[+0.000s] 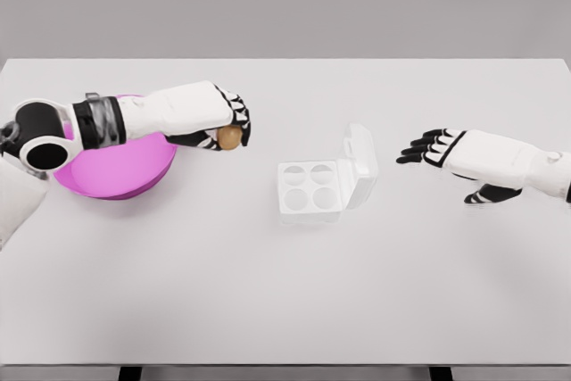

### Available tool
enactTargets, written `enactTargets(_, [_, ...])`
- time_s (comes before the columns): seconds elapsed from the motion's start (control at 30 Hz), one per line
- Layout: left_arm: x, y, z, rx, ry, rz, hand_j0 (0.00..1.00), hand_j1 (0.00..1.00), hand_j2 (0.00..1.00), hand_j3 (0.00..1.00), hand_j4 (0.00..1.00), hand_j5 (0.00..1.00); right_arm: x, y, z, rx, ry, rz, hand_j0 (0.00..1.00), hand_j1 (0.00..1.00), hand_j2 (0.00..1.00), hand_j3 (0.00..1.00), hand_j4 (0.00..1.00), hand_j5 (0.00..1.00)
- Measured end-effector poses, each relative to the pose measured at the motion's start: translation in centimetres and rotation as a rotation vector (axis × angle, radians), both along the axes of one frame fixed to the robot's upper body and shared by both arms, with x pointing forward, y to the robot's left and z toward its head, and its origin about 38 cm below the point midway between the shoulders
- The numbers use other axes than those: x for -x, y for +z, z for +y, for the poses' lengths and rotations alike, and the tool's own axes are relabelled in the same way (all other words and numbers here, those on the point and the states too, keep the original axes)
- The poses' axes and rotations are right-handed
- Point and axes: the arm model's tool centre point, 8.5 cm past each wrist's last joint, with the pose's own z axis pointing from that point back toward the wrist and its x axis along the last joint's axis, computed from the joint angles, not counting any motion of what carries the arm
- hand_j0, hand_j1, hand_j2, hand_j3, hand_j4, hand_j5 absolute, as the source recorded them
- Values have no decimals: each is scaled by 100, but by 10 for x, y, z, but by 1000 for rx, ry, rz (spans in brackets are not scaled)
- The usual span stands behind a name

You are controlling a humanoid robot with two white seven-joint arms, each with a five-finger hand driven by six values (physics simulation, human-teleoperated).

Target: Pack egg into the box and close the box lid

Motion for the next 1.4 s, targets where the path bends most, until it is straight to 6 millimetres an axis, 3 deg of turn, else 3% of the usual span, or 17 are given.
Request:
enactTargets(0.3, [7, -15, -32, 48, -44, 27, 45, 45, 45, 45, 45, 45, -1, -24, -3, 21, -10, 69, 100, 100, 100, 100, 100, 100])
enactTargets(0.87, [22, -30, -78, 92, -121, 55, 45, 45, 45, 45, 45, 45, 0, -27, 2, 22, 2, 75, 100, 100, 100, 100, 100, 100])
enactTargets(1.13, [31, -32, -86, 97, -149, 57, 46, 46, 46, 46, 46, 46, 2, -28, -1, 29, -1, 82, 100, 100, 100, 100, 100, 100])
enactTargets(1.4, [32, -32, -86, 98, -152, 55, 67, 67, 67, 67, 67, 67, 7, -18, 5, 30, 29, 57, 100, 100, 100, 100, 100, 100])
